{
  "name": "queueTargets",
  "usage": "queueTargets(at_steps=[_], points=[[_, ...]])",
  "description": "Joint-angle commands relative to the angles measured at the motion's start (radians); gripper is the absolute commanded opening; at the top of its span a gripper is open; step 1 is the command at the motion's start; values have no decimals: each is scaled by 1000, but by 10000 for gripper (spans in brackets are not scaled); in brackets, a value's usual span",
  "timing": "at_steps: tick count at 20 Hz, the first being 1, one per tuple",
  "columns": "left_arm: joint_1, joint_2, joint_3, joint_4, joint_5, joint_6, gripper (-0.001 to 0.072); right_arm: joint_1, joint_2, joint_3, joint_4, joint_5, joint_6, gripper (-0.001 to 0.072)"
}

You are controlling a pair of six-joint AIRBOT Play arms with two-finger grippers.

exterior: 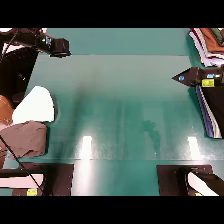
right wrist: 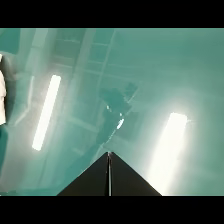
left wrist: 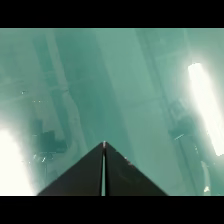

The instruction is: Fold the shirts.

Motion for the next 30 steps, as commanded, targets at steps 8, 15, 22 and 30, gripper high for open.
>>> queueTargets(at_steps=[8, 15, 22, 30], points=[[0, 0, 0, 0, 0, 0, 28, 1, 1, 0, 0, 2, 0, 16], [6, 4, 2, -18, 53, -7, 27, 1, 1, 0, 0, 3, 0, 16], [230, 170, -171, 369, -169, -59, 477, 1, 0, 0, 1, -4, 1, 16], [324, 170, -776, 371, 225, -85, 659, 1, 1, 0, 1, -20, 1, 16]])
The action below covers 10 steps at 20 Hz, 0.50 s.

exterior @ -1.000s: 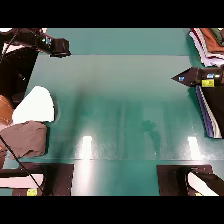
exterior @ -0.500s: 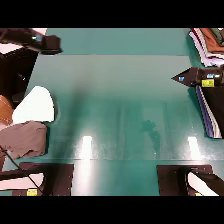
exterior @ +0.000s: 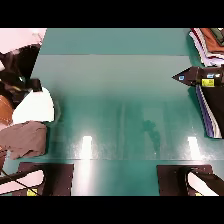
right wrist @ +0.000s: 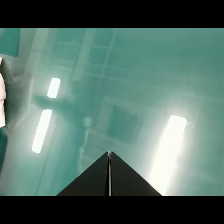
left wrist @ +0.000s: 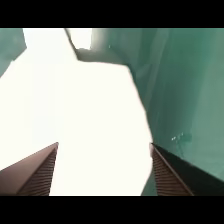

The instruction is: Fold the shirts.

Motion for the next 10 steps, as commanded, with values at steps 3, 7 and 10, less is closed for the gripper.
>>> queueTargets(at_steps=[3, 7, 10], points=[[21, 6, -228, 17, 169, -12, 331, 0, 1, 0, 6, -10, 0, 16], [18, 87, -133, 13, 135, -12, 26, 0, 3, 5, 13, -10, 1, 16], [-12, 246, 69, -13, 95, -10, 25, -3, 2, 105, 26, -13, 1, 15]])
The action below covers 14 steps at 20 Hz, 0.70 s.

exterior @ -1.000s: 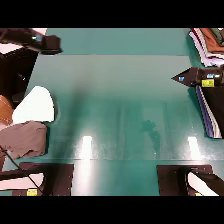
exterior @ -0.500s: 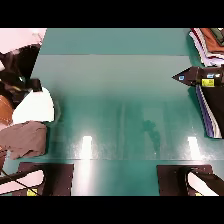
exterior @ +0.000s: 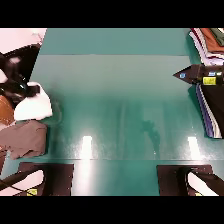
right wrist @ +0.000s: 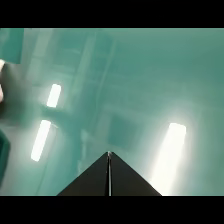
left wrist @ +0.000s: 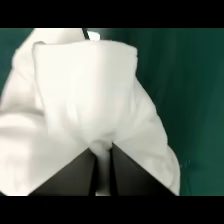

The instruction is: Fold the shirts.

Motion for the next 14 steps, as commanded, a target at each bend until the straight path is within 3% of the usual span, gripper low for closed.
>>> queueTargets(at_steps=[1, 6, 11, 14], points=[[-55, 155, 200, -31, -52, 14, 25, -2, 0, 117, 11, -15, 0, 15], [-400, 220, 422, -13, -234, 52, 24, -2, 0, 331, 8, -76, 0, 15], [-778, 63, 403, -9, -250, 25, 25, -2, 0, 453, 6, -64, 0, 15], [-924, -129, 403, -40, -130, 26, 30, -2, 0, 472, 7, -36, 0, 15]])
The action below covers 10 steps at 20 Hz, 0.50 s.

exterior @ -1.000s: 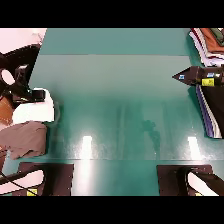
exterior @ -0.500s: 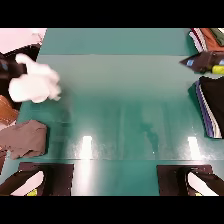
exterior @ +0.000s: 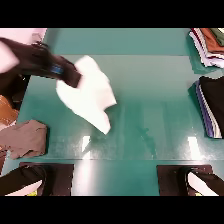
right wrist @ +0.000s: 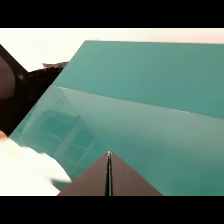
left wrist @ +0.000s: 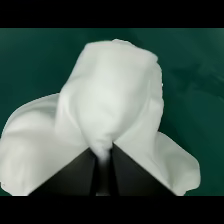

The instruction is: Fold the shirts.

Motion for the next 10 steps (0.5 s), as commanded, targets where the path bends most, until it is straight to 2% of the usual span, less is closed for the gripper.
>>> queueTargets(at_steps=[1, 2, 3, 7, 10], points=[[-165, -191, 6, -36, 135, -5, 218, 0, -1, 35, -1, 37, 0, 15], [-165, -227, 11, -40, 168, -26, 532, 0, -1, 35, -1, 52, 0, 15], [-146, -247, 22, -17, 165, -77, 574, 0, -1, 35, -1, 69, 0, 15], [73, -240, 7, -20, 66, -83, 574, 0, 0, 24, -1, 96, 0, 15], [245, -253, -126, -155, 109, -66, 574, 0, 0, -33, 0, 111, 0, 16]])
